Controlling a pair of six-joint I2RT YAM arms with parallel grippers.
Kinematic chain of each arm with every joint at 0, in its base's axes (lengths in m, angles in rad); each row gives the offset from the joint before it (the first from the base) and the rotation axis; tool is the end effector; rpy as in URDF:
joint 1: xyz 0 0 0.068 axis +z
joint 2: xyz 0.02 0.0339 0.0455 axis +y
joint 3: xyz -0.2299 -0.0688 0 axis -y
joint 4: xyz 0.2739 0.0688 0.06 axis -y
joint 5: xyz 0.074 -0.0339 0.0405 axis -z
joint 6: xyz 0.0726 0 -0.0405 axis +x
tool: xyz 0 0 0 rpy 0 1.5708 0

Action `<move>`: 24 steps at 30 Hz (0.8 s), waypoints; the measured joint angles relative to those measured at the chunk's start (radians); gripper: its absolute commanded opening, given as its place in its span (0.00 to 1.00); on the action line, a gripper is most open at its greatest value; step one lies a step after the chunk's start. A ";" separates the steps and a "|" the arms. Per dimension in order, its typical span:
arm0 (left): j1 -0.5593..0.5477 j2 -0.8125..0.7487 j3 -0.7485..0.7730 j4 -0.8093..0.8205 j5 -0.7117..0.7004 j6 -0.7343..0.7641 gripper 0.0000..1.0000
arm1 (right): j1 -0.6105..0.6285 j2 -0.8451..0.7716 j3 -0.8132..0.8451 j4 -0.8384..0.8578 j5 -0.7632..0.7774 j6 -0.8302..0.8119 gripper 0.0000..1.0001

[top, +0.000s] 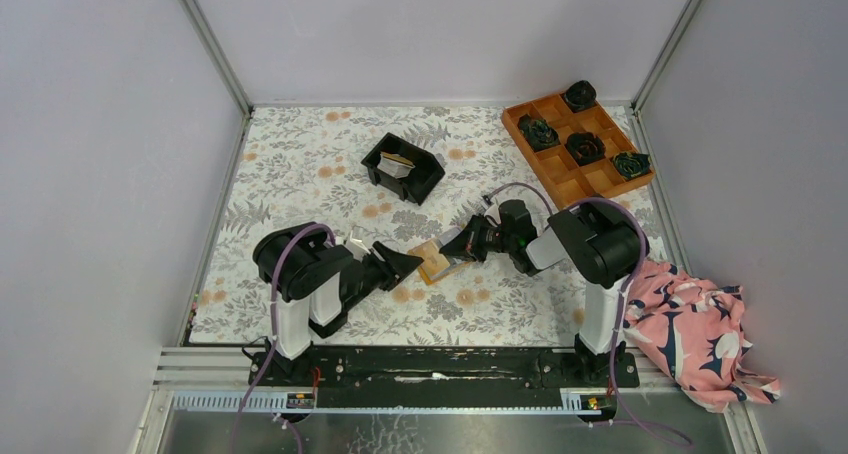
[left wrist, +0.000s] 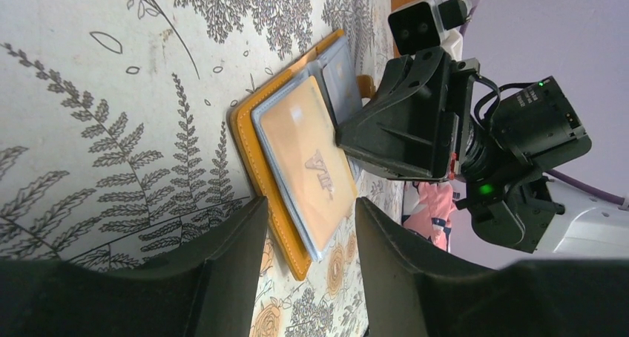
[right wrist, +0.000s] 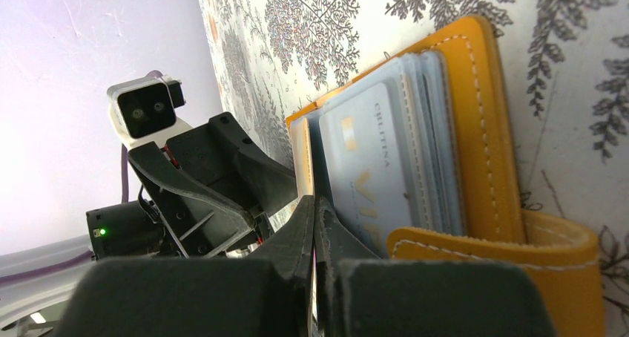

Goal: Put the credit cards into the card holder
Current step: Insert the credit card into the card holder.

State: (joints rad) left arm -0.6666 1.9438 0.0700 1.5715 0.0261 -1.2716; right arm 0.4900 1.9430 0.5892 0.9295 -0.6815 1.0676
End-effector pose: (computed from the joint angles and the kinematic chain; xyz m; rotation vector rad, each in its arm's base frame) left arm 0.1711 -0.1371 0.0046 -0.6093 2.0203 -1.2952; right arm 0.2785 0.2004 0.0194 0.1474 2.3076 1.5910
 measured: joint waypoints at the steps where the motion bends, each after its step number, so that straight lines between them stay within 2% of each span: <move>1: 0.000 0.002 0.000 0.001 0.000 -0.001 0.57 | 0.000 0.002 0.000 0.004 -0.001 0.004 0.00; 23: -0.045 -0.024 -0.006 -0.001 -0.070 0.025 0.65 | -0.006 0.015 0.000 0.053 -0.018 0.058 0.00; 24: -0.046 -0.024 -0.006 0.000 -0.071 0.025 0.68 | -0.007 0.016 0.000 0.054 -0.018 0.059 0.00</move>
State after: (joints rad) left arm -0.7124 1.9194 0.0639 1.5711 -0.0452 -1.2465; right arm 0.4831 1.9591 0.5896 0.9836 -0.6998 1.1267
